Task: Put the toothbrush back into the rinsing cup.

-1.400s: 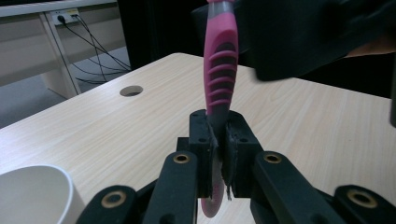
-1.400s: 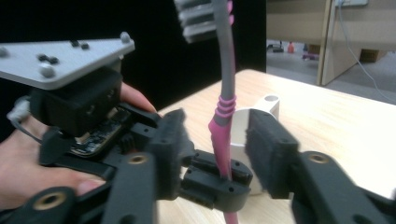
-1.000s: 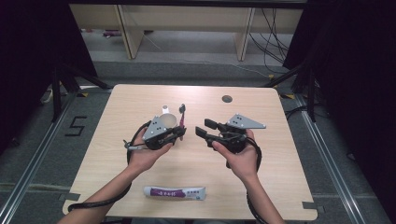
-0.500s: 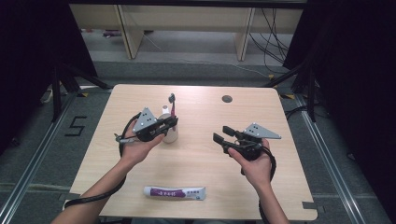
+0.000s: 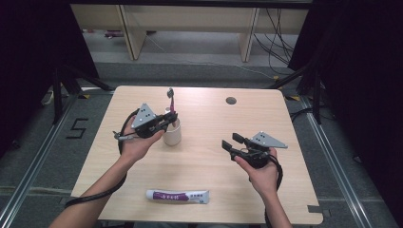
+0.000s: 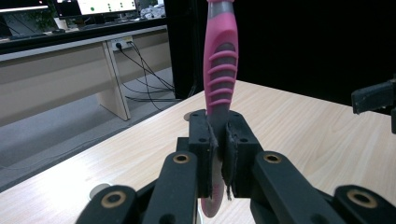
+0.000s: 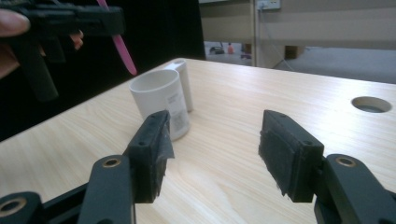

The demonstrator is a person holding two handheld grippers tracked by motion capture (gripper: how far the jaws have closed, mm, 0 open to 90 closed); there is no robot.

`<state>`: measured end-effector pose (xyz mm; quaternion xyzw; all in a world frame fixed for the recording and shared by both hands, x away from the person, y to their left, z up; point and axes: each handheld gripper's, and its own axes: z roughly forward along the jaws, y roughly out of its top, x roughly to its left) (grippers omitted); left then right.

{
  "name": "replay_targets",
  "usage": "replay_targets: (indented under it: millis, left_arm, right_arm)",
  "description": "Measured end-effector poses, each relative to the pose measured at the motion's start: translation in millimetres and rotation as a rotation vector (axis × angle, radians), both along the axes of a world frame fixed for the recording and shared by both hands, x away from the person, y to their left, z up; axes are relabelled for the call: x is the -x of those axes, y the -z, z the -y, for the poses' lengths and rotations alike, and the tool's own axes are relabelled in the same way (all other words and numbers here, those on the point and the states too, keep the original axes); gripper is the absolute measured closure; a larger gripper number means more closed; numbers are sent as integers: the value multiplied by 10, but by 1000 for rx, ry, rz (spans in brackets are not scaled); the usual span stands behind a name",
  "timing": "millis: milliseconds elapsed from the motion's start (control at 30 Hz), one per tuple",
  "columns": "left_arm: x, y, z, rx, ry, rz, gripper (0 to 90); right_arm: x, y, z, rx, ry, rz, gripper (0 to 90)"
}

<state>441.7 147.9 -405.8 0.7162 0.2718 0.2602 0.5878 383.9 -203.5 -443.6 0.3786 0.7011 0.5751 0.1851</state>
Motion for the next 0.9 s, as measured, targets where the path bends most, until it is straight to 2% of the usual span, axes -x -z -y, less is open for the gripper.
replay_targets:
  millis: [33, 67, 133, 200, 267, 300, 333, 367, 400, 433, 467, 500, 533, 667, 700, 767, 867, 900]
  left_arm:
    - [-6, -7, -7, 0, -2, -1, 826]
    - [-13, -12, -12, 3, -4, 0, 826]
    - [-29, -24, -26, 6, -8, 1, 827]
    - [-47, -32, -34, 9, -12, 7, 826]
    - [-58, -38, -41, 7, -16, 8, 826]
    - [-65, -42, -43, 8, -17, 12, 826]
    - [-78, -49, -50, 2, -19, 31, 826]
    - [-85, -55, -53, 4, -19, 32, 826]
    - [-91, -59, -55, 5, -19, 31, 826]
    - [-101, -64, -60, 8, -21, 33, 827]
    - [-108, -68, -63, 7, -22, 34, 826]
    - [-116, -70, -64, 8, -23, 37, 826]
    - [-127, -73, -69, 10, -25, 38, 826]
    - [-167, -83, -88, 14, -34, 44, 826]
    - [-177, -85, -92, 16, -36, 45, 826]
    - [-195, -87, -100, 18, -41, 46, 826]
    - [-220, -96, -113, 21, -46, 53, 826]
    - [-233, -101, -119, 21, -48, 55, 826]
  right_arm:
    - [9, 4, 7, 14, 8, -8, 422]
    - [-3, 20, 14, 29, 11, 17, 422]
    - [9, 36, 14, 23, 16, -6, 417]
    - [21, 58, 7, 22, 25, -11, 416]
    - [11, 74, 27, 46, 24, 7, 415]
    - [24, 84, 11, 21, 28, -9, 414]
    - [21, 91, 19, 29, 26, -4, 414]
    - [19, 98, 20, 28, 18, -9, 414]
    - [10, 113, 27, 29, 18, 13, 413]
    - [18, 118, 20, 23, 24, 0, 413]
    - [14, 125, 35, 42, 42, 23, 412]
    - [21, 121, 44, 49, 34, 7, 412]
    - [34, 134, 20, 4, 30, -19, 411]
    - [25, 154, 37, 17, 34, 2, 409]
    - [34, 159, 30, 3, 38, -16, 408]
    - [26, 162, 49, 23, 38, 1, 407]
    - [29, 168, 51, 7, 38, -4, 406]
    - [45, 168, 38, -11, 43, -28, 405]
